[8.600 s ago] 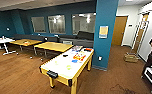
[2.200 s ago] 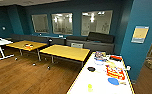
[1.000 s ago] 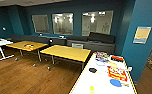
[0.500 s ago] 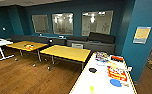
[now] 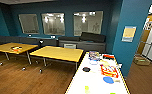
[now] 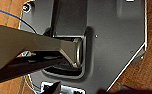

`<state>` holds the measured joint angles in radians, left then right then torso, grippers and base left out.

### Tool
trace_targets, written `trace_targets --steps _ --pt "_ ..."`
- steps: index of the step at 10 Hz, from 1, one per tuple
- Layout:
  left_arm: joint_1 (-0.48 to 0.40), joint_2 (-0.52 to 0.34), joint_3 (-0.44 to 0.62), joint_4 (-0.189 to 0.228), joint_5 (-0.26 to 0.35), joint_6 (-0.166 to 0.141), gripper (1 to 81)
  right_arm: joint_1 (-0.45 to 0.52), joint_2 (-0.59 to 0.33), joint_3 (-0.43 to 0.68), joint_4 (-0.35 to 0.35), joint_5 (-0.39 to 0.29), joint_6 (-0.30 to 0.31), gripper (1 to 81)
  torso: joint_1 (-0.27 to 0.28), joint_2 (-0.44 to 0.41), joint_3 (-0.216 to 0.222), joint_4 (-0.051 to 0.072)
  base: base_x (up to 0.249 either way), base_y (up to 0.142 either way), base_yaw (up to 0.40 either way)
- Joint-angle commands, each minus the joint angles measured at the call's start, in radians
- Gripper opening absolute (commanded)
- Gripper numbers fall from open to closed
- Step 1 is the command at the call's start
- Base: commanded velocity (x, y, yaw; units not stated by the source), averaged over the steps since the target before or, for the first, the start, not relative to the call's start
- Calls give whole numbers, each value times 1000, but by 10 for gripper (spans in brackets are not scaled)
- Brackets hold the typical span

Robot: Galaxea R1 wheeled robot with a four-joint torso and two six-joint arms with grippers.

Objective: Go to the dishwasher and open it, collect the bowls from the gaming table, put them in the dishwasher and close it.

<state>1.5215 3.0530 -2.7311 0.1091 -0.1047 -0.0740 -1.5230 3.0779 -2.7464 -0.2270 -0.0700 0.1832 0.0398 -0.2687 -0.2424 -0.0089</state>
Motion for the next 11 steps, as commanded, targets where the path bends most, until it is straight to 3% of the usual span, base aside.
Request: trace_targets --steps 1,8,11 --pt "-46 3 1 11 48 7 811 57 0 1 9 -51 -5 811 0 0 0 0 0 0 -237" --pt "-46 1 -1 4 48 7 811 54 0 8 11 -50 -7 811 0 0 0 0 0 0 -209" --pt "-43 6 2 12 46 8 811 54 -15 22 8 -45 -10 811 0 0 0 0 24 0 0"
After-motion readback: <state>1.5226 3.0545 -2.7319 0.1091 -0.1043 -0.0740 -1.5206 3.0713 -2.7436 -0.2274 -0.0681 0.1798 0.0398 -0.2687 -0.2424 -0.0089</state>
